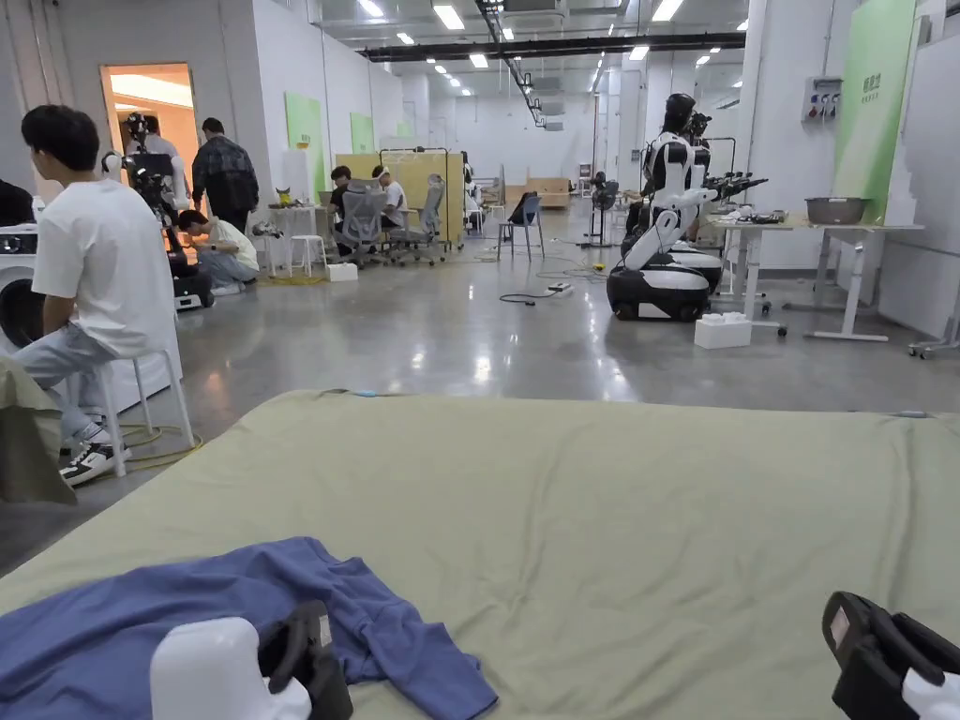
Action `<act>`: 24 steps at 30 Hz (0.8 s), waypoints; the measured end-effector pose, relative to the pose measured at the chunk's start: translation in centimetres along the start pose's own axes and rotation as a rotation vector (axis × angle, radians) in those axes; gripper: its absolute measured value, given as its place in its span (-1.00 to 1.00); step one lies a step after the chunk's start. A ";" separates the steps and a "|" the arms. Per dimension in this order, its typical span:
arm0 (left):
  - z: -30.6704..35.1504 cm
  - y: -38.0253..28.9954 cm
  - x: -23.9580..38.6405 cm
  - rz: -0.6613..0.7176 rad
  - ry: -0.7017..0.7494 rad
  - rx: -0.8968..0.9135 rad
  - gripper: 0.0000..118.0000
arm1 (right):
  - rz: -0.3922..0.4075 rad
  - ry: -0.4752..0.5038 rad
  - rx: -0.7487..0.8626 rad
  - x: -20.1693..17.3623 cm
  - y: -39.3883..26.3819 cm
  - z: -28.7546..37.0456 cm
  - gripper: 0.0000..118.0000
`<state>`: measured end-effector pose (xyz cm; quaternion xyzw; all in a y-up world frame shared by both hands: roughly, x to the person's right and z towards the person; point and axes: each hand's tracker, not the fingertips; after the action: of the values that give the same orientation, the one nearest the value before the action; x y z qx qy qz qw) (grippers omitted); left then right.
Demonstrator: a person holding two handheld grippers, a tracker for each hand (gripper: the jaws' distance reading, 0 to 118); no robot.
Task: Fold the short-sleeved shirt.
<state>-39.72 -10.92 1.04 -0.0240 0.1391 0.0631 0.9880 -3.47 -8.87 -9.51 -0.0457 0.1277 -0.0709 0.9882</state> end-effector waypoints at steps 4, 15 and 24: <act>0.1 0.1 0.3 0.083 -0.046 0.000 -1.00 | -0.020 0.038 -0.007 -0.4 -0.3 0.8 -0.91; -0.2 1.5 0.0 0.031 -0.044 0.020 -1.00 | 0.103 0.043 -0.003 -2.9 -0.1 0.3 -0.91; 4.2 1.9 -7.1 -0.063 0.250 -0.005 -1.00 | 0.081 0.394 -0.053 -11.8 -0.4 -3.0 -0.91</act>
<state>-45.55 -9.57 6.99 -0.0385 0.2601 0.0286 0.9644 -15.60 -7.64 -9.42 -0.0519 0.3223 -0.0350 0.9446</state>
